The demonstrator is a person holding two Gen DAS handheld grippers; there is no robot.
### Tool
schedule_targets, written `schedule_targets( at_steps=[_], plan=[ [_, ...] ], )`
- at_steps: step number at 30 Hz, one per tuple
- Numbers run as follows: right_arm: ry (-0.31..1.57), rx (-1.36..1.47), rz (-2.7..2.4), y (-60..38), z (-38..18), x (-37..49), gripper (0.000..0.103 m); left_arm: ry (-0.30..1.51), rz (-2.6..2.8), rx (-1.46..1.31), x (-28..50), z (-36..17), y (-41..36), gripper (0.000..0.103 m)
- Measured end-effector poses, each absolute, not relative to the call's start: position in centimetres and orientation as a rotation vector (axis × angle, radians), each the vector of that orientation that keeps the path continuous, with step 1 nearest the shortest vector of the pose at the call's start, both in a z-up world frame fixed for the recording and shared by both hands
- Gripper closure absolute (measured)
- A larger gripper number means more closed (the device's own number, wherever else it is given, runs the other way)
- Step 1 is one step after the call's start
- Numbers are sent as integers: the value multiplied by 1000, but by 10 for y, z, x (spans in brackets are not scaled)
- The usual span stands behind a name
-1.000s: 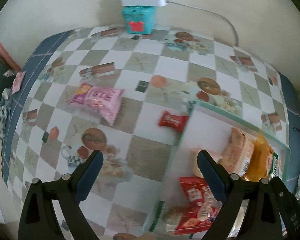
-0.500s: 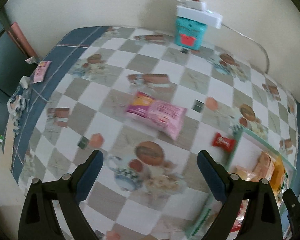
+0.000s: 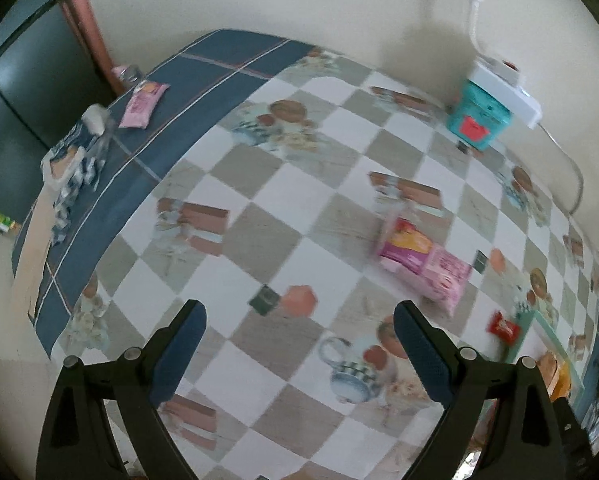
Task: Organize snacks
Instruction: 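Move the left tool to the pink Swiss roll bag while the right tool approaches the red candy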
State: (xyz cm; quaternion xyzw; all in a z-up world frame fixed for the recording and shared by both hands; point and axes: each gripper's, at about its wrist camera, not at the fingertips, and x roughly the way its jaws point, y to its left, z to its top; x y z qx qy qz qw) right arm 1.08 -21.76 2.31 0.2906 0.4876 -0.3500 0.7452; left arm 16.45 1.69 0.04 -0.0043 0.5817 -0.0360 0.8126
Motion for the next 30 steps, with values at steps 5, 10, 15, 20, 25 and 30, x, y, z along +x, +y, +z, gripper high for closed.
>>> schedule_targets(
  at_steps=[5, 10, 15, 20, 25, 30],
  plan=[
    [1092, 607, -733, -198, 17, 31, 0, 1264, -53, -50, 175, -6, 40, 8],
    [1124, 572, -709, -184, 8, 48, 0, 1283, -31, -69, 187, -15, 56, 8],
    [1133, 560, -708, -183, 1, 60, 0, 1297, -32, -69, 195, -23, 55, 8],
    [1132, 541, -715, -188, -7, 73, 0, 1298, -47, -52, 200, -30, 40, 8],
    [1135, 533, -720, -198, -17, 81, 0, 1289, -64, -41, 206, -37, 16, 8],
    [1098, 533, -741, -214, -20, 83, 0, 1274, -54, -20, 211, -53, -6, 8]
  ],
)
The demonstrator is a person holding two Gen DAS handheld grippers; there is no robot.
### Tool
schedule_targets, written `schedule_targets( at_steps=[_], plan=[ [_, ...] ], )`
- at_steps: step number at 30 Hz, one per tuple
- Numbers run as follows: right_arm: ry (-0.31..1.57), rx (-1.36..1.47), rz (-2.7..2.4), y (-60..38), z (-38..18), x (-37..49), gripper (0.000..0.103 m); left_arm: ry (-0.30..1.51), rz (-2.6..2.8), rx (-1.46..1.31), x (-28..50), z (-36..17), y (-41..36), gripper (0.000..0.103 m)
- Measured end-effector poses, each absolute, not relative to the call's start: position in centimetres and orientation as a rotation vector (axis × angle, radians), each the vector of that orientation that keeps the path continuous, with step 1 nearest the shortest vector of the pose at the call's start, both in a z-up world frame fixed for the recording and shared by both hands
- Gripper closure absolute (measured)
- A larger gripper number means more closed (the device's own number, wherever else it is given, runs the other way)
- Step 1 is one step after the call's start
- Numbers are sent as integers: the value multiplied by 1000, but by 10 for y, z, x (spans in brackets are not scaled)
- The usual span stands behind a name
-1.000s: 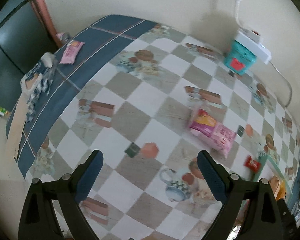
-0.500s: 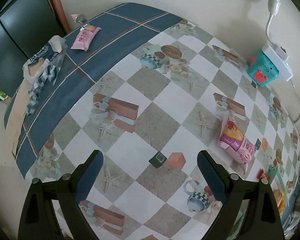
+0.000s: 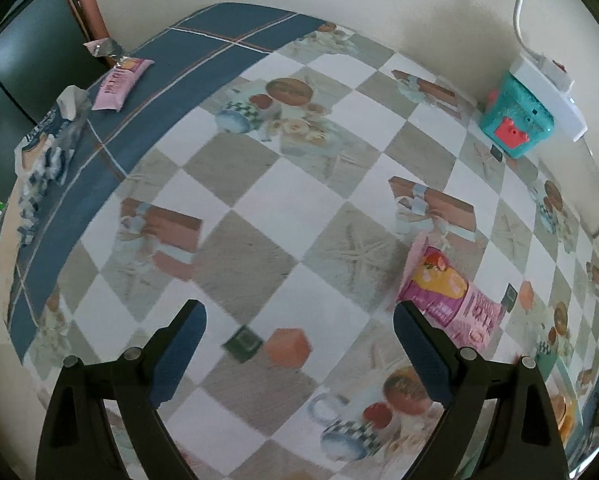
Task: Organize snacks
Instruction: 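Move the left tool to the pink Swiss roll bag while the right tool approaches the red candy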
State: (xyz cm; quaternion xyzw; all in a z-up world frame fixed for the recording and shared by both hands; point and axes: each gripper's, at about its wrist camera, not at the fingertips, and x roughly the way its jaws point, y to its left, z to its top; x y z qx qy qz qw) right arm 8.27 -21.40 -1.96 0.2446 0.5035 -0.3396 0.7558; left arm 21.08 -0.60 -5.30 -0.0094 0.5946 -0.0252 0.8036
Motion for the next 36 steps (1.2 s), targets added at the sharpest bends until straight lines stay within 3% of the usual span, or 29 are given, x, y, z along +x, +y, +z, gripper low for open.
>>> schedule_targets(
  at_steps=[22, 36],
  plan=[
    [1048, 524, -775, -249, -28, 82, 0, 1201, -222, -83, 208, -77, -88, 8],
    [1080, 528, -746, -249, -39, 83, 0, 1297, -275, 144, 221, -95, -94, 8]
  ],
)
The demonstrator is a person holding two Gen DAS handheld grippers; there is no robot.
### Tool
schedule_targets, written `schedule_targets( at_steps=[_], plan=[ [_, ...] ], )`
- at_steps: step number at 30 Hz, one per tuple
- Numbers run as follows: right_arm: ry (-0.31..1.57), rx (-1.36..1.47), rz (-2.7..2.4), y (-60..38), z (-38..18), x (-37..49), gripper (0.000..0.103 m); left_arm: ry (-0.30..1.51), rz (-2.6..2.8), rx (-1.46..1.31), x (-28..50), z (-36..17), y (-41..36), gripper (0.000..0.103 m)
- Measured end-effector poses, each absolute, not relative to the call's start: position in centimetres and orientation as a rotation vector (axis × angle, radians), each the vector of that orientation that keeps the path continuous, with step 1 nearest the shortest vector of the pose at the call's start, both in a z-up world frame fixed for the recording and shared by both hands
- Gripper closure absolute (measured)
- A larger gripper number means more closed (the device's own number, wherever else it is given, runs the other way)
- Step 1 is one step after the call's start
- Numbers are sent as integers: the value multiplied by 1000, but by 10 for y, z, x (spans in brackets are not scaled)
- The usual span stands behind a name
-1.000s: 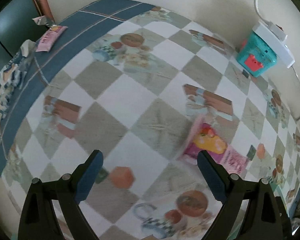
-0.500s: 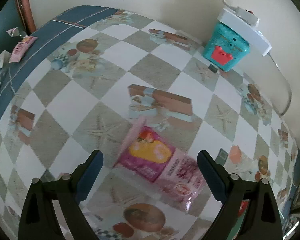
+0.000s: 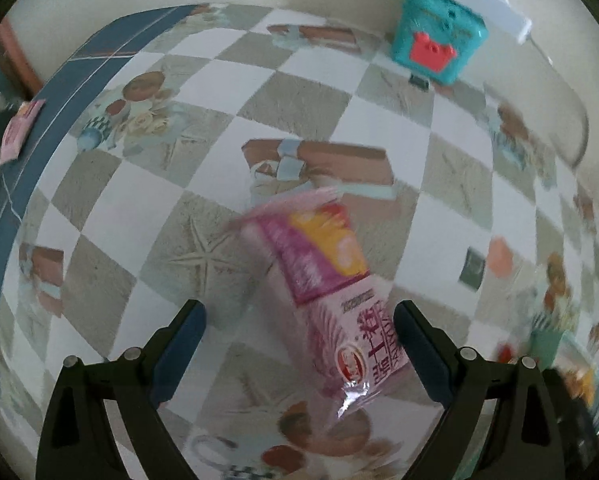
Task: Organize snacks
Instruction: 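Move the left tool to the pink Swiss roll bag while the right tool approaches the red candy, then grasp the pink Swiss roll bag with the left tool while the right tool grasps the red candy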
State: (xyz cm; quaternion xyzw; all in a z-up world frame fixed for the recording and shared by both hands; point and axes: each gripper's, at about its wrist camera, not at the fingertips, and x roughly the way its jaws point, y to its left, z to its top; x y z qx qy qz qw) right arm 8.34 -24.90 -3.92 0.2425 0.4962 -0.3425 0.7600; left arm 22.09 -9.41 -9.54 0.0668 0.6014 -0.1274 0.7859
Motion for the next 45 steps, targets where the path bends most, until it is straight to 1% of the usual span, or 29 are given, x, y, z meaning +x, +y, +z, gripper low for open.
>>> schedule_targets(
  at_steps=[3, 9, 18, 26, 37, 45],
  plan=[
    [1071, 545, -716, -248, -40, 84, 0, 1307, -252, 161, 225, -97, -88, 8],
    [1073, 566, -634, -241, -45, 91, 0, 1335, -268, 86, 238, -92, -72, 8],
    [988, 647, -461, -230, -35, 99, 0, 1352, -262, 61, 240, -90, -67, 8],
    [1010, 654, -377, -220, -46, 110, 0, 1345, -247, 75, 248, -92, -55, 8],
    [1029, 553, -435, -214, -59, 124, 0, 1339, -228, 70, 262, -94, -24, 8],
    [1029, 468, -473, -209, -63, 132, 0, 1337, -234, 58, 272, -88, -20, 8]
  ],
)
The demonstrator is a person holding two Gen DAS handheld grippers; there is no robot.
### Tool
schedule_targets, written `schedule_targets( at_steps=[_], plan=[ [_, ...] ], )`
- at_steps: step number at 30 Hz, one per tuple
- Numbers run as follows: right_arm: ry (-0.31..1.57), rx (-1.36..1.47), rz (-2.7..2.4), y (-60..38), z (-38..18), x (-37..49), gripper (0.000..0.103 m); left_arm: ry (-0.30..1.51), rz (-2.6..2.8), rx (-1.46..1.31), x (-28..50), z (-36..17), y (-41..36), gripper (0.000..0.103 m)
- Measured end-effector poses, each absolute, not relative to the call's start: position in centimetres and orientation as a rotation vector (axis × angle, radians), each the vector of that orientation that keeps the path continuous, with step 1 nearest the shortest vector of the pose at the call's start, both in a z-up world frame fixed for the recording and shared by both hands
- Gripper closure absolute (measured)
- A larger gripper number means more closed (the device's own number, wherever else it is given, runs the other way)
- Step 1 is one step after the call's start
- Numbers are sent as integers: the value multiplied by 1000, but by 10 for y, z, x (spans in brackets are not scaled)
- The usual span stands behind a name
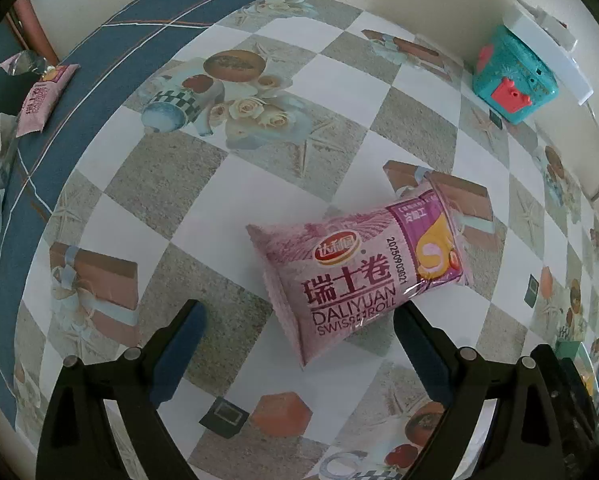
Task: Organize snacks
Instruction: 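Grasp the pink Swiss roll bag with the left tool while the right tool grasps the red candy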
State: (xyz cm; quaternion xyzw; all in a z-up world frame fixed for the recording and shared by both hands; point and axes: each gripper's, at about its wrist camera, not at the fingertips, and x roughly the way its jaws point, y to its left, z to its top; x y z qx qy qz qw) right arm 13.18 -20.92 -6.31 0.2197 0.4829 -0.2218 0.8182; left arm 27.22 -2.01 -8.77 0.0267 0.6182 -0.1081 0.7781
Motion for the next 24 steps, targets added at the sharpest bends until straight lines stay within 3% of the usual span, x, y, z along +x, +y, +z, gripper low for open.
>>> schedule_targets(
  at_steps=[24],
  plan=[
    [1017, 649, -221, -178, -60, 145, 0, 1337, -225, 42, 272, -87, -13, 8]
  ],
)
